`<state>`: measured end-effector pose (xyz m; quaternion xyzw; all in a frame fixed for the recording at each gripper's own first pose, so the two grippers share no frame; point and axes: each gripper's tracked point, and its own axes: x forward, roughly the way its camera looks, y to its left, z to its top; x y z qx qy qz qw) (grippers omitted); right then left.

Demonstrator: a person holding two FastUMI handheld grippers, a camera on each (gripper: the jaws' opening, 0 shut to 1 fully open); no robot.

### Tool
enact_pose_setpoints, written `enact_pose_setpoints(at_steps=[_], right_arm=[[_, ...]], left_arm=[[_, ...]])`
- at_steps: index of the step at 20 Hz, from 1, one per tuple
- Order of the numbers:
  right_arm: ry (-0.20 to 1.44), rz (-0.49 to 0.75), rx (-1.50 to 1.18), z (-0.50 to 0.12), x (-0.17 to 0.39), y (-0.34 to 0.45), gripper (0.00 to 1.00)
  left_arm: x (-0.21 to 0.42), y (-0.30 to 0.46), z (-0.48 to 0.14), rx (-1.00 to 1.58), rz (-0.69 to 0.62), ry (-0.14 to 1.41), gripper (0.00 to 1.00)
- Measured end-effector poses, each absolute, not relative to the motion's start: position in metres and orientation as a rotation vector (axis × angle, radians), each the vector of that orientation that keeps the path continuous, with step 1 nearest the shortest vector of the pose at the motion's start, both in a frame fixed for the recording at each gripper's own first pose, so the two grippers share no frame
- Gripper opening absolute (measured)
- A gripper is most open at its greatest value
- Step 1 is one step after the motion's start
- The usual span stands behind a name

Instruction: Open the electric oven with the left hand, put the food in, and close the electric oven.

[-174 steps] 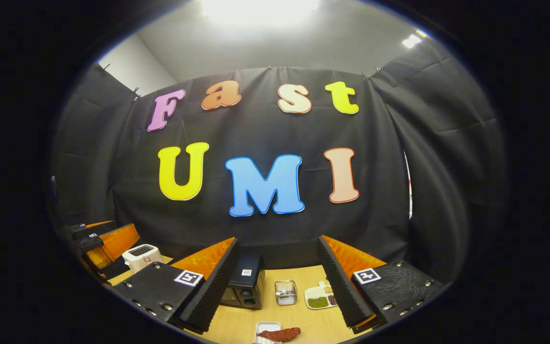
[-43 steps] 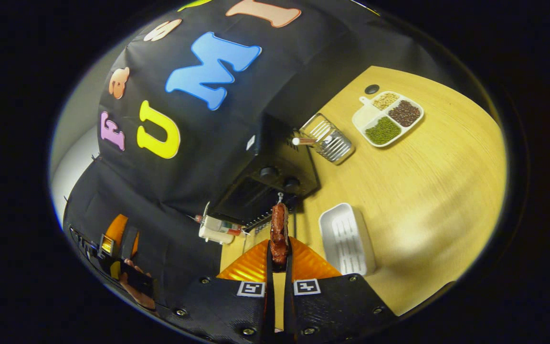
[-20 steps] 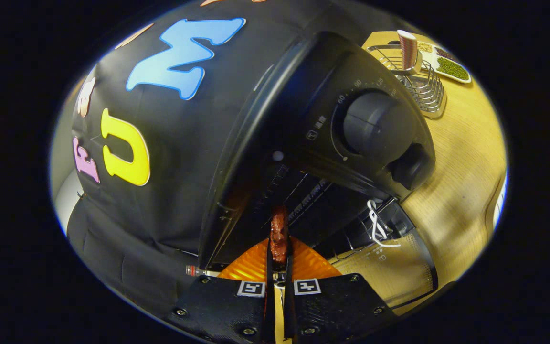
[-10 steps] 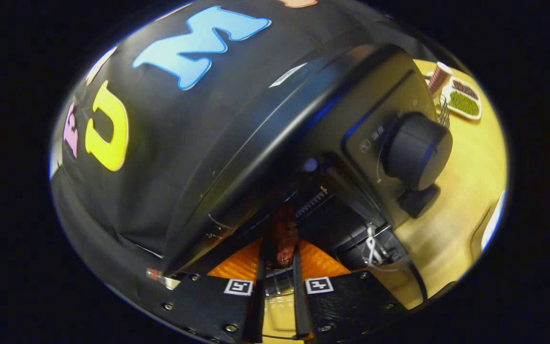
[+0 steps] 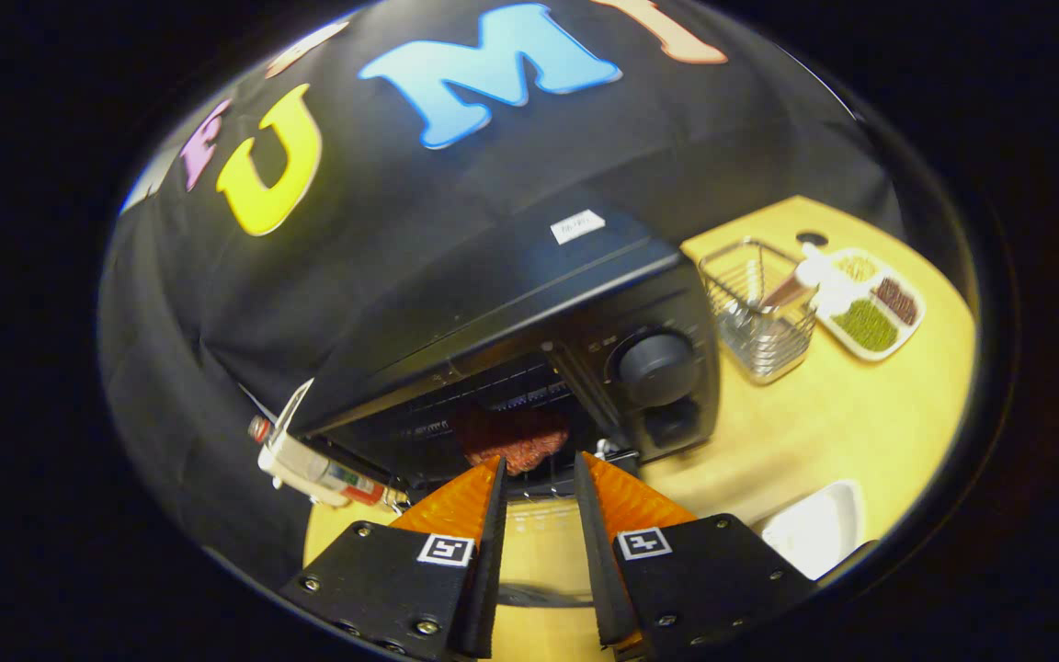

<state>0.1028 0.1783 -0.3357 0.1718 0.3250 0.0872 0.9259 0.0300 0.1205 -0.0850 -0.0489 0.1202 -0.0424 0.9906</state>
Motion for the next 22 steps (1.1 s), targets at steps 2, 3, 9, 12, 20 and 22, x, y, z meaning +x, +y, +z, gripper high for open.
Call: enact_pose_setpoints(at_steps=[2,3,9,12,20,22], right_arm=[[0.58,0.178,0.254,-0.295,0.089,0.152,0.42],[0.524,0.181,0.21,-0.269,0.084,0.14,0.42],[0.212,0.138,0.091,-0.114,0.054,0.075,0.42],[0.148,0.116,0.108,-0.074,0.035,0.055,0.42],[0.146,0.044,0.1,-0.064,0.028,0.018,0.77],[0.141,0.039,0.098,-0.063,0.028,0.014,0.81]], left_arm=[[0.034,0.102,-0.081,-0.083,-0.109,0.228,0.96],[0.037,0.093,-0.079,-0.074,-0.117,0.222,0.96],[0.042,0.063,-0.057,-0.042,-0.111,0.143,1.0],[0.042,0.049,-0.048,-0.046,-0.105,0.122,1.0],[0.048,0.023,-0.069,-0.026,-0.109,0.169,0.92],[0.049,0.023,-0.091,-0.025,-0.103,0.223,0.92]])
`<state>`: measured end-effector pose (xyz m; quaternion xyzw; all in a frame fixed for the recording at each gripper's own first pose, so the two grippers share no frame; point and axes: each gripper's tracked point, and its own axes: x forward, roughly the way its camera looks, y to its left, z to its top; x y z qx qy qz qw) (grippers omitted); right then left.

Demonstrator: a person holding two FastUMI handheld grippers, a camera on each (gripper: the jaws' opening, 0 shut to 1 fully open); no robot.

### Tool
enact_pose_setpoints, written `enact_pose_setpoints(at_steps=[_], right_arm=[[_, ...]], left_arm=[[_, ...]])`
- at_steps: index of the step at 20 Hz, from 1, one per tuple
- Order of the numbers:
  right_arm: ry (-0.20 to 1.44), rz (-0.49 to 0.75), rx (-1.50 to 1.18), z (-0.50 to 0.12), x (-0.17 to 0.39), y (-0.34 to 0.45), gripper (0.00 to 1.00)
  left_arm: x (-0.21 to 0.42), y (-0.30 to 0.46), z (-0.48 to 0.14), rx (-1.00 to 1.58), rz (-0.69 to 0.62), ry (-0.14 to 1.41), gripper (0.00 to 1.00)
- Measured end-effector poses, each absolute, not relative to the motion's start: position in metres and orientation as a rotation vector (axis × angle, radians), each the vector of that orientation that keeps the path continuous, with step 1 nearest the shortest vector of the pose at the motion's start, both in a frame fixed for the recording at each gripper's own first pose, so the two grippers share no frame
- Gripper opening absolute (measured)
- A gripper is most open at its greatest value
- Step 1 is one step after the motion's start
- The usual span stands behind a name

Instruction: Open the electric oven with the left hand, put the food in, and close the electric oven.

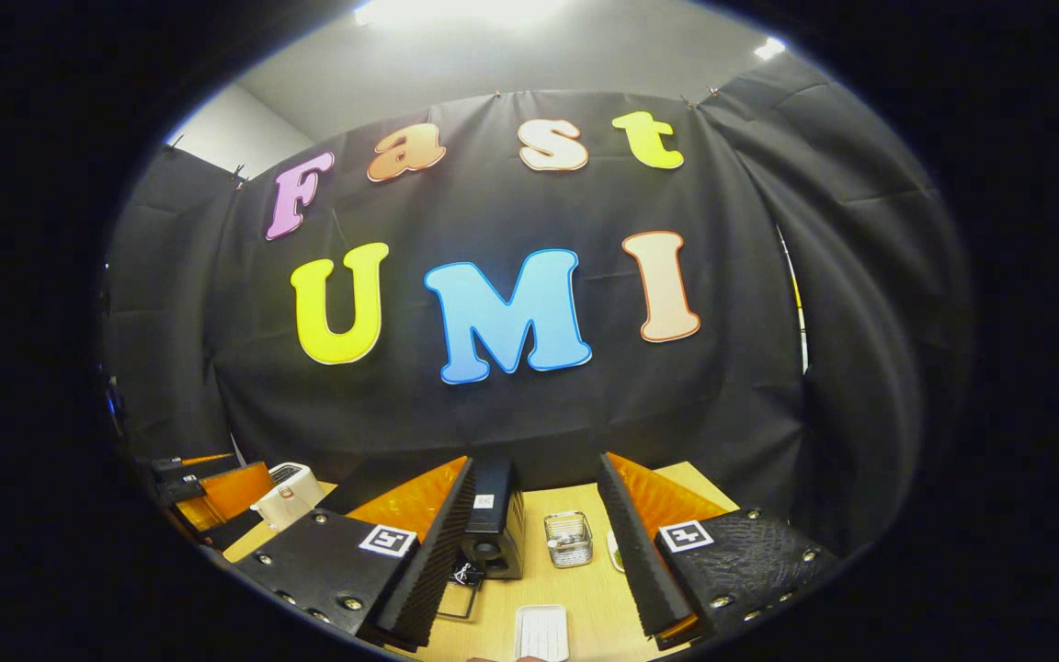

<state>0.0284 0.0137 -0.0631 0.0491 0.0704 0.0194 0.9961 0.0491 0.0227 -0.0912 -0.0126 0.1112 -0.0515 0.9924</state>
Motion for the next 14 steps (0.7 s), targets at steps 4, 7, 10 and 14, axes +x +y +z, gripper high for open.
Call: enact_pose_setpoints(at_steps=[4,7,10,14], right_arm=[[0.137,0.049,0.07,-0.063,0.03,0.011,0.81],[0.151,0.041,0.053,-0.069,0.033,0.01,0.81],[0.176,0.041,0.053,-0.079,0.029,0.011,0.81],[0.222,0.032,0.071,-0.095,0.022,0.009,0.81]], left_arm=[[0.045,0.02,-0.154,-0.045,-0.099,0.4,1.0],[0.04,0.027,-0.202,-0.066,-0.078,0.523,0.96],[0.03,0.031,-0.251,-0.064,-0.073,0.643,0.97],[0.01,0.038,-0.314,-0.048,-0.052,0.813,0.96]])
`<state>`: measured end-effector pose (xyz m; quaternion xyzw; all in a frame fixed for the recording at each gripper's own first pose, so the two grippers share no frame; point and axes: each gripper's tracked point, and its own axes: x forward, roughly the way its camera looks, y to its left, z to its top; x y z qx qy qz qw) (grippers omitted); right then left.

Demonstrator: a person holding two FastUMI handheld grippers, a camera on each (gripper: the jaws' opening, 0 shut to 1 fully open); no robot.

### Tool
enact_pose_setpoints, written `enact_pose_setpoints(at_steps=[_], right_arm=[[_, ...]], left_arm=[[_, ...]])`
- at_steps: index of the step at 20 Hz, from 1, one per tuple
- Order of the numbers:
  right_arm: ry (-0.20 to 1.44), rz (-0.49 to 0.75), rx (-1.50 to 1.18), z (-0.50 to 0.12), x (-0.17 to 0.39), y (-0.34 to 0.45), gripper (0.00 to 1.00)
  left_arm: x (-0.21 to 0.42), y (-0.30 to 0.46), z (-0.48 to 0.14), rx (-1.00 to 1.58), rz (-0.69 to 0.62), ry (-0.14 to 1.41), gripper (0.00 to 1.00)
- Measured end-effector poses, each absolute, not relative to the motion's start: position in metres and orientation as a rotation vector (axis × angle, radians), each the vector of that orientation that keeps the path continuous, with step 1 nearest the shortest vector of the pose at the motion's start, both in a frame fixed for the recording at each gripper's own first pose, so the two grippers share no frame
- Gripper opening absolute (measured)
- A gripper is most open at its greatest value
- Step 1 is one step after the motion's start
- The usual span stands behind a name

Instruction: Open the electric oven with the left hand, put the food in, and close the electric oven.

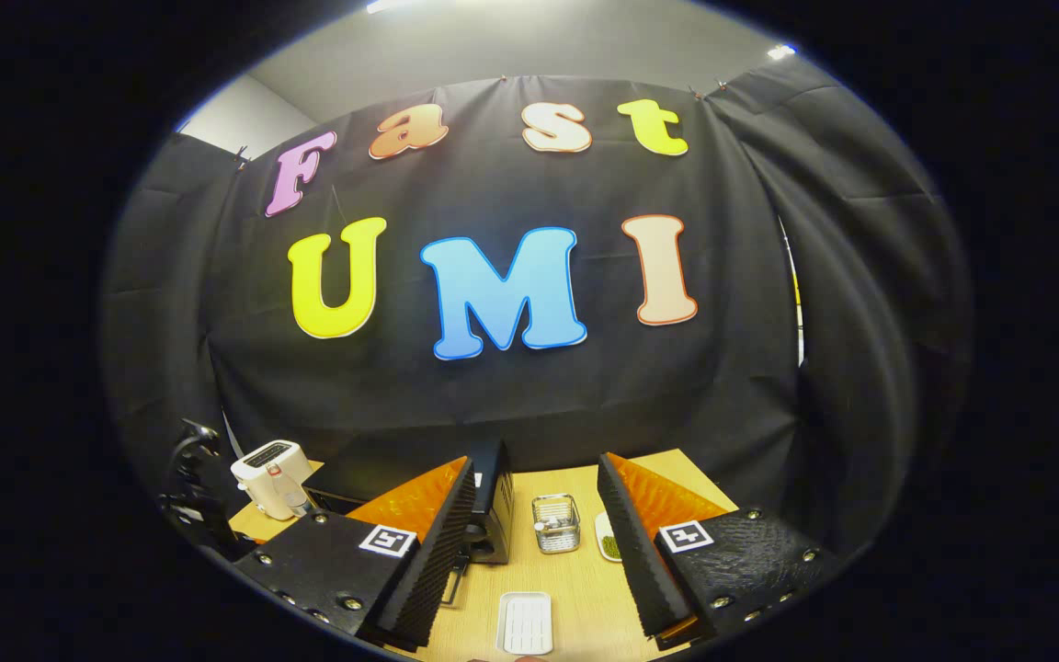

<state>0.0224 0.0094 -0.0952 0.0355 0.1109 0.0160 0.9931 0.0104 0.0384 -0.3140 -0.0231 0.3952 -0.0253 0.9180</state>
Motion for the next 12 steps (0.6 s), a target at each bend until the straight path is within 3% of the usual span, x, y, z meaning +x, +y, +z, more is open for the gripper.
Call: enact_pose_setpoints(at_steps=[5,6,8,9,10,11,12], right_arm=[[0.262,0.013,0.075,-0.11,0.016,0.002,0.81],[0.271,0.014,0.07,-0.113,0.014,0.001,0.81],[0.284,0.008,0.061,-0.118,0.013,-0.003,0.81],[0.291,0.005,0.058,-0.12,0.011,-0.005,0.81],[0.296,0.0,0.058,-0.121,0.009,-0.007,0.82],[0.299,-0.007,0.059,-0.123,0.008,-0.009,0.82],[0.303,-0.014,0.059,-0.124,0.007,-0.012,0.82]], left_arm=[[-0.008,0.051,-0.385,-0.037,-0.025,1.026,0.97],[-0.007,0.054,-0.395,-0.025,-0.033,1.053,0.92],[-0.009,0.059,-0.419,-0.003,-0.045,1.12,1.0],[-0.009,0.059,-0.428,-0.014,-0.048,1.15,0.93],[-0.009,0.057,-0.434,-0.033,-0.05,1.17,1.0],[-0.008,0.056,-0.439,-0.042,-0.051,1.186,1.0],[-0.006,0.056,-0.443,-0.04,-0.055,1.199,0.92]])
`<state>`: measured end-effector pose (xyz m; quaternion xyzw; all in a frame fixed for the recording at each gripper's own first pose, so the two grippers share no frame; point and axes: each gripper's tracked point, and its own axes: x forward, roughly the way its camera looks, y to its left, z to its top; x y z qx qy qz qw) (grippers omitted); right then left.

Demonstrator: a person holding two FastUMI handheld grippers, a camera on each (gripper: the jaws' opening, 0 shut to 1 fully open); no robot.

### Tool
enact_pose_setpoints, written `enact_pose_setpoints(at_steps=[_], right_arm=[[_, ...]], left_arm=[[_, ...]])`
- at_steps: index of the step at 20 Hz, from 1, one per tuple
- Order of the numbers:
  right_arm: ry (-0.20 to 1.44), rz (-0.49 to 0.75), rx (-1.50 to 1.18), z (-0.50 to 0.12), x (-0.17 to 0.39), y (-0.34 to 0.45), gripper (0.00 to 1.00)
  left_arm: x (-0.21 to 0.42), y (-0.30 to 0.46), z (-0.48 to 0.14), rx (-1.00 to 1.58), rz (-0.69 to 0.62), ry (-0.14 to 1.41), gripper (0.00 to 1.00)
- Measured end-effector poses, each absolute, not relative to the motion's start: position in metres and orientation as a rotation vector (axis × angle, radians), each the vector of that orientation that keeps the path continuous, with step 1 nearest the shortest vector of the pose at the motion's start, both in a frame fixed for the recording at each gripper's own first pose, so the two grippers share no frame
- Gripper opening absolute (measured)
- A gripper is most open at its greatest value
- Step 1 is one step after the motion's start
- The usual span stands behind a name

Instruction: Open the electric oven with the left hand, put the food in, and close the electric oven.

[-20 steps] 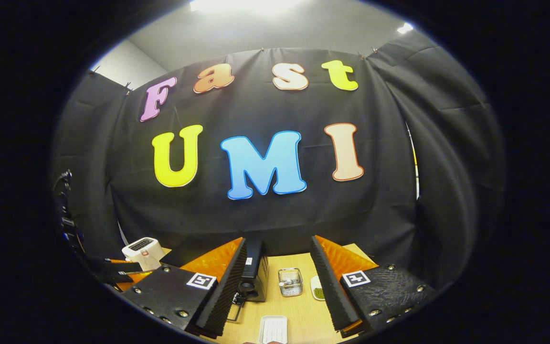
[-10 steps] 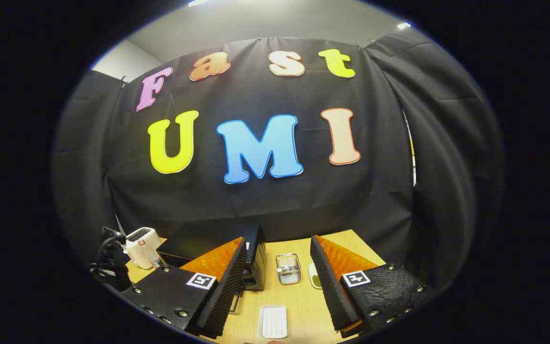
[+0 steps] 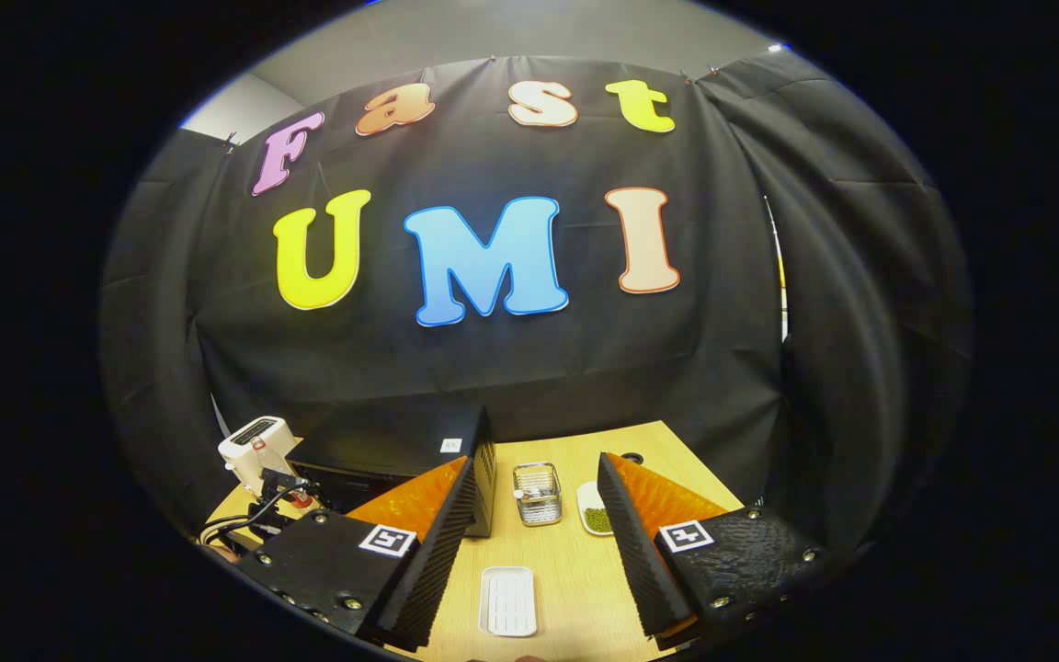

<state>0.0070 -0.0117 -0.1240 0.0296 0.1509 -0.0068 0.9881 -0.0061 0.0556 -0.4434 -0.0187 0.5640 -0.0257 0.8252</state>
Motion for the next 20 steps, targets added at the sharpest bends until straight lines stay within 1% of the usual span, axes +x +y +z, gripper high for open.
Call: enact_pose_setpoints(at_steps=[1,3,4,9,10,11,12,17,18,20], right_arm=[[0.31,-0.022,0.06,-0.126,0.005,-0.014,0.81],[0.317,-0.034,0.06,-0.128,0.004,-0.018,0.82],[0.318,-0.041,0.058,-0.127,0.003,-0.021,0.82],[0.323,-0.068,0.059,-0.129,0.001,-0.03,0.82],[0.327,-0.069,0.061,-0.13,0.001,-0.031,0.82],[0.33,-0.071,0.063,-0.132,0.0,-0.03,0.82],[0.332,-0.071,0.066,-0.133,0.0,-0.029,0.82],[0.325,-0.058,0.058,-0.13,0.001,-0.023,0.82],[0.323,-0.055,0.056,-0.129,0.001,-0.023,0.82],[0.316,-0.049,0.059,-0.126,0.001,-0.02,0.81]], left_arm=[[-0.004,0.055,-0.447,-0.028,-0.058,1.207,0.97],[0.0,0.055,-0.454,-0.003,-0.065,1.22,0.97],[0.0,0.053,-0.458,0.002,-0.064,1.232,1.0],[0.015,0.054,-0.47,0.011,-0.046,1.25,1.0],[0.015,0.054,-0.47,0.015,-0.047,1.267,0.97],[0.016,0.054,-0.47,0.021,-0.05,1.278,0.92],[0.016,0.054,-0.471,0.021,-0.05,1.285,0.96],[0.015,0.053,-0.456,0.015,-0.057,1.253,0.97],[0.013,0.052,-0.451,0.012,-0.06,1.238,1.0],[0.013,0.052,-0.435,-0.003,-0.072,1.2,1.0]])
